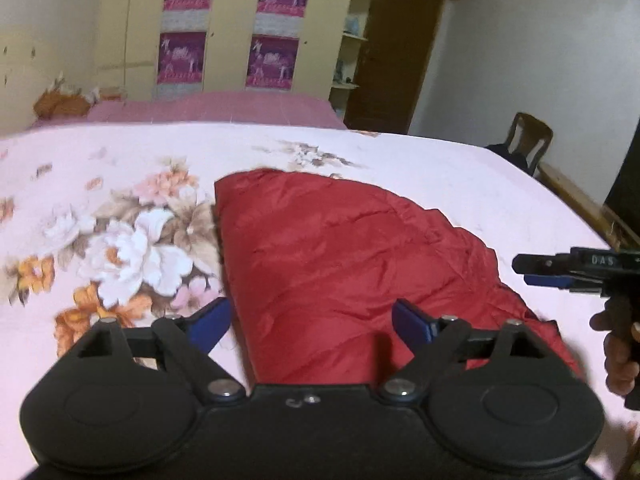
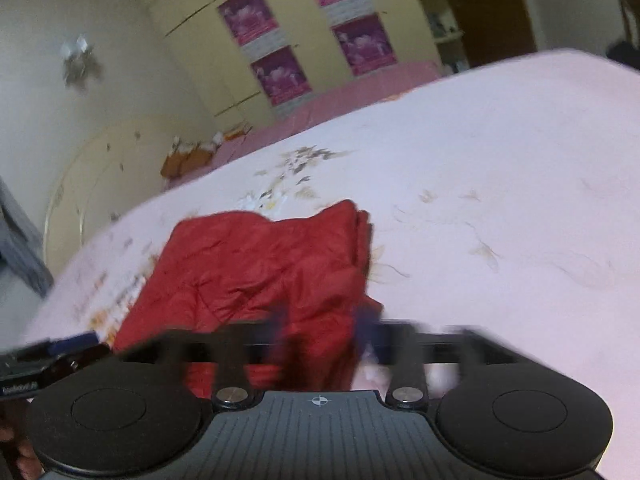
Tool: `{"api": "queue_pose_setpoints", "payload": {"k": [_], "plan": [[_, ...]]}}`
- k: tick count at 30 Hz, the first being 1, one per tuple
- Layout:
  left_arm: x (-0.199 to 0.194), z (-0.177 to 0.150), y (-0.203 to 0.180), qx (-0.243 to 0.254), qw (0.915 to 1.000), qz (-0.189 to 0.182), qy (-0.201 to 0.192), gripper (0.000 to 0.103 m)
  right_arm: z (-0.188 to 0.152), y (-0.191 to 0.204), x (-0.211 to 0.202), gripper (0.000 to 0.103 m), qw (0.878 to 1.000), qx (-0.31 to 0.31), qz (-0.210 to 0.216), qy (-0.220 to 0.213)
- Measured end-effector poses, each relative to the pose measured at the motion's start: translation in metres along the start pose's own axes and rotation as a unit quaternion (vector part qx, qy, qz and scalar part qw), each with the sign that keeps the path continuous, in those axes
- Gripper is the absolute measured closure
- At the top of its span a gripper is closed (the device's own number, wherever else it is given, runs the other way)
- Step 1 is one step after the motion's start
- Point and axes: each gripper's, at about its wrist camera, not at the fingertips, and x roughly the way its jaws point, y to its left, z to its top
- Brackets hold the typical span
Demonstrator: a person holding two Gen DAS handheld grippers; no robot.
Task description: Fold large clothes
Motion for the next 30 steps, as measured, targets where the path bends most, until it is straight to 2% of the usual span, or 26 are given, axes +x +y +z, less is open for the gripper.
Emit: {"api": "queue_pose_setpoints", "payload": {"k": [1, 2, 3, 4, 8, 11, 13, 14, 15, 16, 17, 23, 26, 30], "plan": [[0.002, -0.001, 0.002, -0.005, 1.0, -0.001, 0.006, 0.02, 0.002, -0.005, -0.001, 0.038, 1.0, 0.006, 0.0, 0.002], [0.005, 0.0, 0.003, -0.007, 0.9999, 0.001, 0.009, 0.023, 0.003, -0.009, -0.003, 0.044, 1.0, 0.014, 0.002, 0.0], [0.009, -0.001, 0.003, -0.009, 0.9999, 0.002, 0.014, 0.026, 0.006, -0.014, -0.001, 0.066, 1.0, 0.028, 0.014, 0.002], [0.014, -0.001, 0.006, -0.014, 0.9997, 0.002, 0.019, 0.03, 0.01, -0.016, 0.003, 0.074, 0.999, 0.04, 0.024, 0.008], [0.026, -0.006, 0.013, -0.036, 0.9989, 0.003, 0.029, 0.027, 0.014, -0.017, 0.02, 0.077, 0.998, 0.041, 0.03, 0.021], [0.027, -0.009, 0.017, -0.046, 0.9985, -0.002, 0.031, 0.029, 0.01, -0.018, 0.054, 0.077, 0.996, 0.046, 0.004, 0.078], [0.02, -0.007, 0.021, -0.064, 0.9976, -0.014, 0.023, 0.029, 0.013, -0.019, 0.045, 0.077, 0.996, 0.056, 0.01, 0.069], [0.017, -0.006, 0.024, -0.072, 0.997, -0.02, 0.019, 0.024, 0.014, -0.018, 0.038, 0.076, 0.996, 0.056, 0.014, 0.06], [0.016, -0.005, 0.026, -0.079, 0.9963, -0.027, 0.019, 0.021, 0.016, -0.018, 0.03, 0.069, 0.997, 0.058, 0.023, 0.053], [0.016, -0.004, 0.03, -0.089, 0.9952, -0.035, 0.018, 0.019, 0.016, -0.02, 0.026, 0.055, 0.997, 0.06, 0.024, 0.053], [0.018, -0.004, 0.032, -0.096, 0.9943, -0.04, 0.02, 0.019, 0.016, -0.022, 0.024, 0.031, 0.997, 0.062, 0.022, 0.05], [0.041, 0.005, 0.042, -0.128, 0.9892, -0.058, 0.043, 0.021, 0.014, -0.035, 0.039, 0.034, 0.988, 0.115, 0.056, 0.085], [0.053, 0.005, 0.049, -0.15, 0.9846, -0.069, 0.058, 0.02, 0.014, -0.036, 0.047, 0.034, 0.986, 0.129, 0.047, 0.097], [0.06, 0.004, 0.055, -0.169, 0.9794, -0.089, 0.066, 0.024, 0.021, -0.034, 0.05, 0.034, 0.978, 0.156, 0.052, 0.129]]}}
